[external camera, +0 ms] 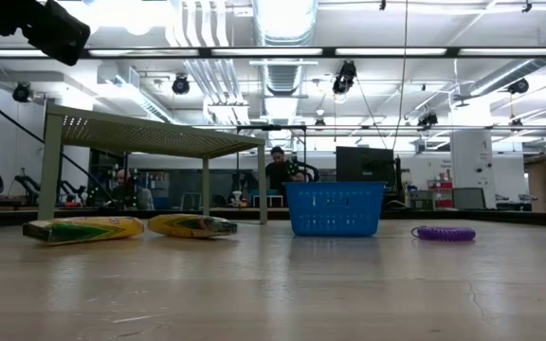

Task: Pick & Place Office Desk Supplies
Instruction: Put the crayon box into the black basket

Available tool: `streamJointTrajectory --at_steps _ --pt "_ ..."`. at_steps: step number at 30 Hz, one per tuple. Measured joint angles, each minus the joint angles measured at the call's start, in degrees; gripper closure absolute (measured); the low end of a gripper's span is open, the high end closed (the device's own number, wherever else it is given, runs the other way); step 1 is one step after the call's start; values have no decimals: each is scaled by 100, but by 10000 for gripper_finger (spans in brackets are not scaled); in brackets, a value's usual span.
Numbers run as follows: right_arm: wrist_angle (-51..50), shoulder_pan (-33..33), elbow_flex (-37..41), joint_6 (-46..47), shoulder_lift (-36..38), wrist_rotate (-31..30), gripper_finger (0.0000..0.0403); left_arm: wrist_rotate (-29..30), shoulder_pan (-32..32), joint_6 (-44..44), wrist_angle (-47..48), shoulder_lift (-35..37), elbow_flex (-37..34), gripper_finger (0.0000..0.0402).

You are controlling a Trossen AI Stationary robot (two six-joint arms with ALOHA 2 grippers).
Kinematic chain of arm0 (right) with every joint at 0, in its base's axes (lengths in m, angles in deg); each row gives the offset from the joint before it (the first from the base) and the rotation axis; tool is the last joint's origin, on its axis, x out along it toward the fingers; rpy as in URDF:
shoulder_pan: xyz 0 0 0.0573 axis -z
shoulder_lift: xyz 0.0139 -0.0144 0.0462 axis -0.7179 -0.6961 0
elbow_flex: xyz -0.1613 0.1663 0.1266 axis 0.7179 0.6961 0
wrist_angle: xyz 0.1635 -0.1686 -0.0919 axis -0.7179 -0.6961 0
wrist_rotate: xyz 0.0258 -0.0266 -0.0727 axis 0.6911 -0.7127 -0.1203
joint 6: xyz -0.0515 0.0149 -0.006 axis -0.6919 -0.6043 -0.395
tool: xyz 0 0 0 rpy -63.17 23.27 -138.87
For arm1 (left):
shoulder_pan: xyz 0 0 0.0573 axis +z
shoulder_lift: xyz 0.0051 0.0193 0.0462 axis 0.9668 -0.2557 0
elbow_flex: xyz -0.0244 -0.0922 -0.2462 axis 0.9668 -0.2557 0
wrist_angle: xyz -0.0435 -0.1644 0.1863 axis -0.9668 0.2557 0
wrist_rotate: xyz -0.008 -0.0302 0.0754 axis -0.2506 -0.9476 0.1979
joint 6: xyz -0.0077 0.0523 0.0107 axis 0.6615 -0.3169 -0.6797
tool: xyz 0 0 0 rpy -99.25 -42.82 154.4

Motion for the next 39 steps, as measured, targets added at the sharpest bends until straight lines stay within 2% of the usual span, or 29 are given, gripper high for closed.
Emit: streamJointTrajectory --at_steps 6,9,19,31,39 --pt "248 -754 387 1324 0 21 294 0 -1 1 1 0 0 248" --pt "585 -943 679 1667 -42 51 294 0 -1 2 -1 0 0 248" --pt "1451 -1055 1223 1728 -617 1098 294 0 -1 2 -1 0 0 248" --pt "1826 -1013 1191 1620 -1147 1069 294 0 -1 3 -1 0 0 248" --pt "2692 -1024 1221 1808 -1520 1076 293 0 0 4 -2 -2 0 248"
